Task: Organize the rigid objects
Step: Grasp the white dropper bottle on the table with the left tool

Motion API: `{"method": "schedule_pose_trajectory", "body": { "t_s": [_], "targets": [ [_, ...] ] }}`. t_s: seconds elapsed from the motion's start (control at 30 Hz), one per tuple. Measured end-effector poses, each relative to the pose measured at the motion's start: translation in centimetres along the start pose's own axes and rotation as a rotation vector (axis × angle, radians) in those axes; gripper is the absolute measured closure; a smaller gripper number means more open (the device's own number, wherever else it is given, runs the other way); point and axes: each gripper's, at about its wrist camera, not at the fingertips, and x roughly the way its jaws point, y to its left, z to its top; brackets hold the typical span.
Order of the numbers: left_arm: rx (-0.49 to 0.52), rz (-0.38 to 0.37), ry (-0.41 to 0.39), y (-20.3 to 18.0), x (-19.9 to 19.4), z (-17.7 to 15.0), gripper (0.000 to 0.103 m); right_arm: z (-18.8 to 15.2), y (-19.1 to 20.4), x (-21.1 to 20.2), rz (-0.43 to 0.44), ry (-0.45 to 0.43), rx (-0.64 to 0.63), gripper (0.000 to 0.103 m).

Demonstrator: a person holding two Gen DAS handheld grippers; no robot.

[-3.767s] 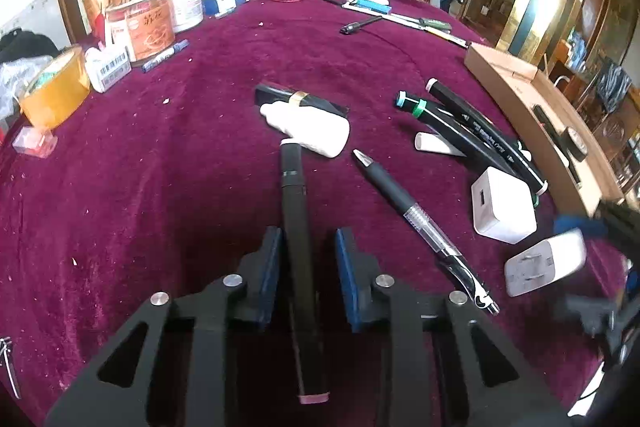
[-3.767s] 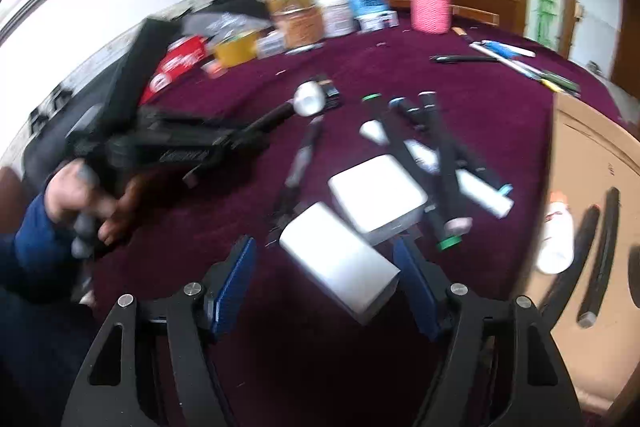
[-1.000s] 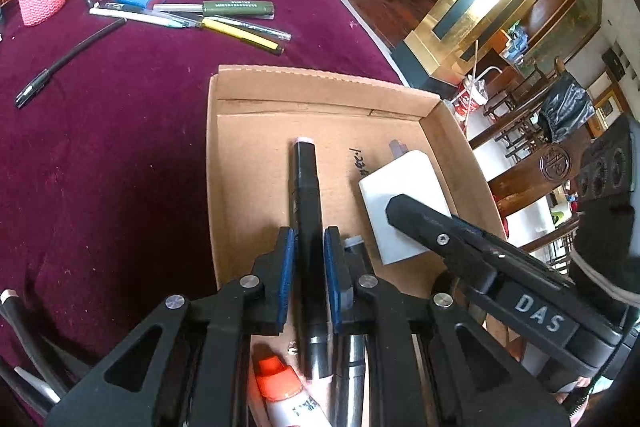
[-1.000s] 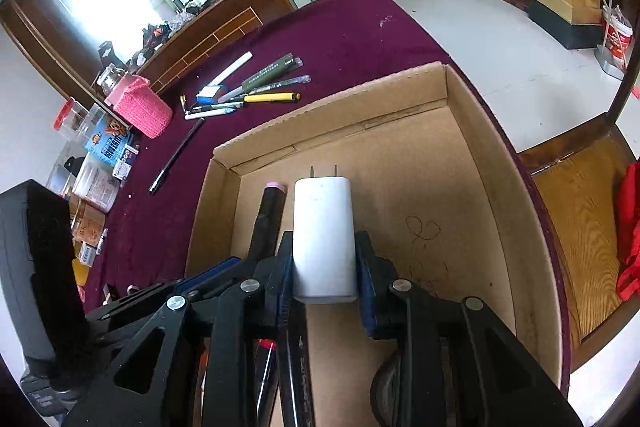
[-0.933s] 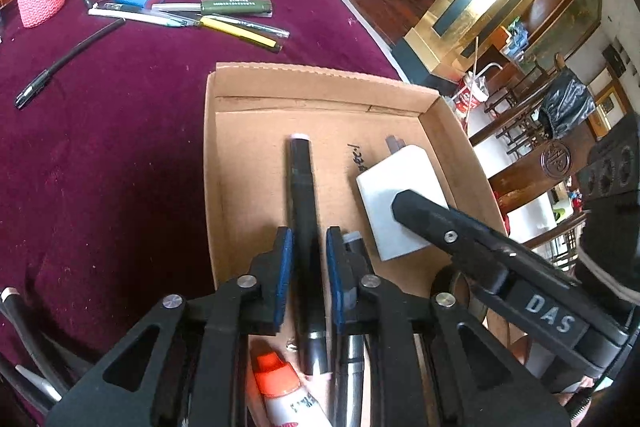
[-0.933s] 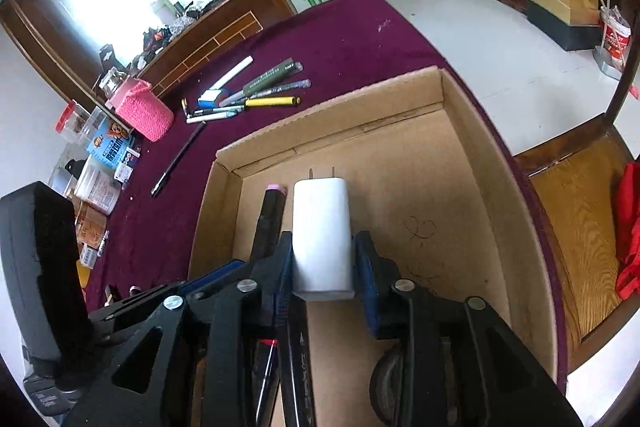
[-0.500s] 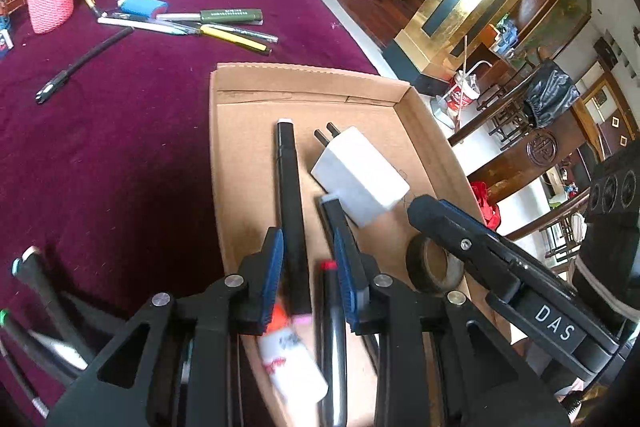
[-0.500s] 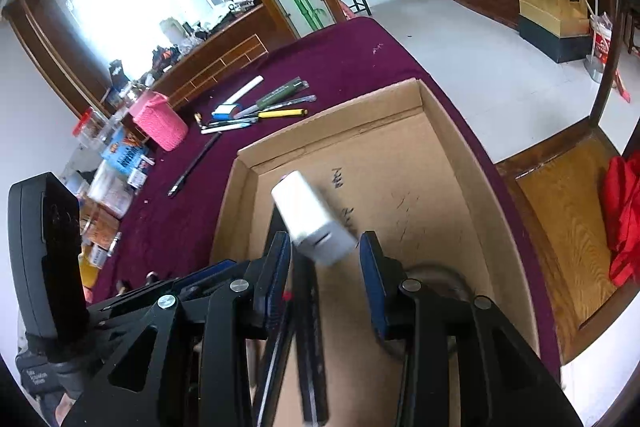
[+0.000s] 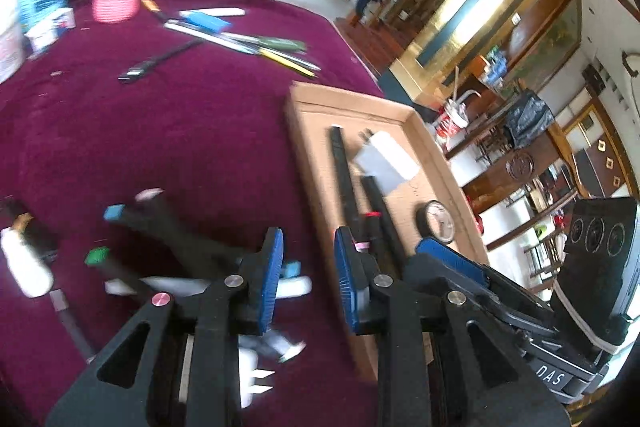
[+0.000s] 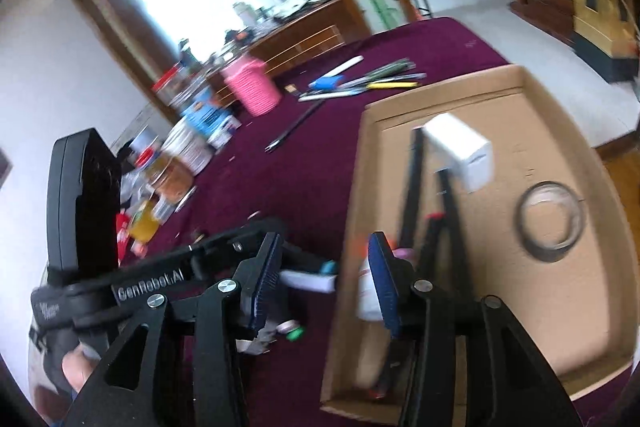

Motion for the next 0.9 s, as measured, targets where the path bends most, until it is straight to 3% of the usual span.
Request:
{"method": "schedule_pose_trajectory", "body": {
  "t_s": [0.3,0.5,0.7,0.8,0.9],
  "targets": [
    [-0.164,0.131,-0.114,10.4,-6.4,-2.2,0.079,-2.7,4.5,3.3,0.061,0.070,-0.114,0.063],
    [-0.312,0.186,-0.109,16.3,-6.3,-3.6,0.079,-3.7,4.3,5.8,0.058,0.115,-0.120,0.063],
    [-0.377,0.161,-0.072,17.6,-3.9,-3.3,0.078,-4.3,5.0,6.2,0.084,0.104,-0.165,0.063],
    [-0.375,0.187,-0.065,17.7,-2.9,-2.9,0.065,-4.6,5.5,6.3,0.110,0.103,-0.194,0.062],
    [-0.333,0.221,-0.072,17.3,-2.3,-2.6,0.064,-5.1,5.9,6.5,0.130,0.119,-0.224,0.062]
  ]
}}
